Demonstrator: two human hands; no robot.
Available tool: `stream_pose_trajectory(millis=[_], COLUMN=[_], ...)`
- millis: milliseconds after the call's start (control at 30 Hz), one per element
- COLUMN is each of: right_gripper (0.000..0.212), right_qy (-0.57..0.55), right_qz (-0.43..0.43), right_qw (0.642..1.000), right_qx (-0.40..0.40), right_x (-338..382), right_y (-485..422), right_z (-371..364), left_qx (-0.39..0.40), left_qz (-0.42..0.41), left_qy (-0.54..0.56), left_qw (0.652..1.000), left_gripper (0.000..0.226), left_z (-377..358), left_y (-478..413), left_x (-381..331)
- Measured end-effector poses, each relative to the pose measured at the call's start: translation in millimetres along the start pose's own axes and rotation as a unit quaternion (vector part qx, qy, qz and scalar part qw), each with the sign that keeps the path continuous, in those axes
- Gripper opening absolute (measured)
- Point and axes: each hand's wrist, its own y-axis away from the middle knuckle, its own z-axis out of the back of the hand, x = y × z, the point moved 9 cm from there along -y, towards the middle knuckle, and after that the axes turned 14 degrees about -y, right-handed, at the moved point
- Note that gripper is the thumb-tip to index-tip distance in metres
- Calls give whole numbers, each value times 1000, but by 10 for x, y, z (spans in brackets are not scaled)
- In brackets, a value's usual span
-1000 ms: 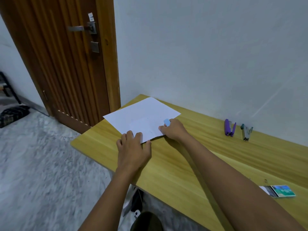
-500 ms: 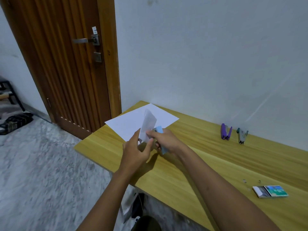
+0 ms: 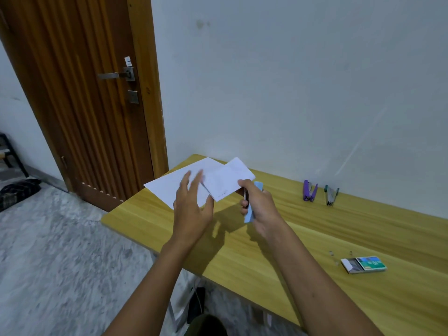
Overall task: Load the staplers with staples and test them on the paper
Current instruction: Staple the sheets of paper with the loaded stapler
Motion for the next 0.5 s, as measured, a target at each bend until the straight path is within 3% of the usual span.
stream_pose_trajectory(millis=[33, 100, 133, 200, 267, 367, 500], right_gripper=[11, 11, 12, 14, 13, 17, 30], right_qy=[-33, -59, -59, -42, -13, 44, 50], right_qz=[-5, -10, -10, -3, 14, 33, -17], right_qw=[999, 998, 998, 999, 1000, 998, 990], right_qx=[-6, -12, -13, -17, -13, 20, 131], right_x=[-8, -15, -20, -9, 41, 121, 77], right_y=[21, 74, 94, 125, 158, 214, 263], right_z=[21, 37, 44, 72, 103, 105, 15], left_qx=[43, 154, 196, 227, 206, 144, 129], left_qz=[82, 218, 252, 261, 241, 207, 197], left_qy=[94, 290, 363, 431, 428, 332, 309], left_qw=[991, 919, 875, 833, 846, 909, 921], left_gripper=[64, 49, 40, 38, 38, 34, 35], left_z=[-67, -319, -418, -475, -435, -284, -223], left_y=[37, 167, 223, 258, 220, 145, 89], left_x=[41, 14, -62, -198, -274, -300, -298])
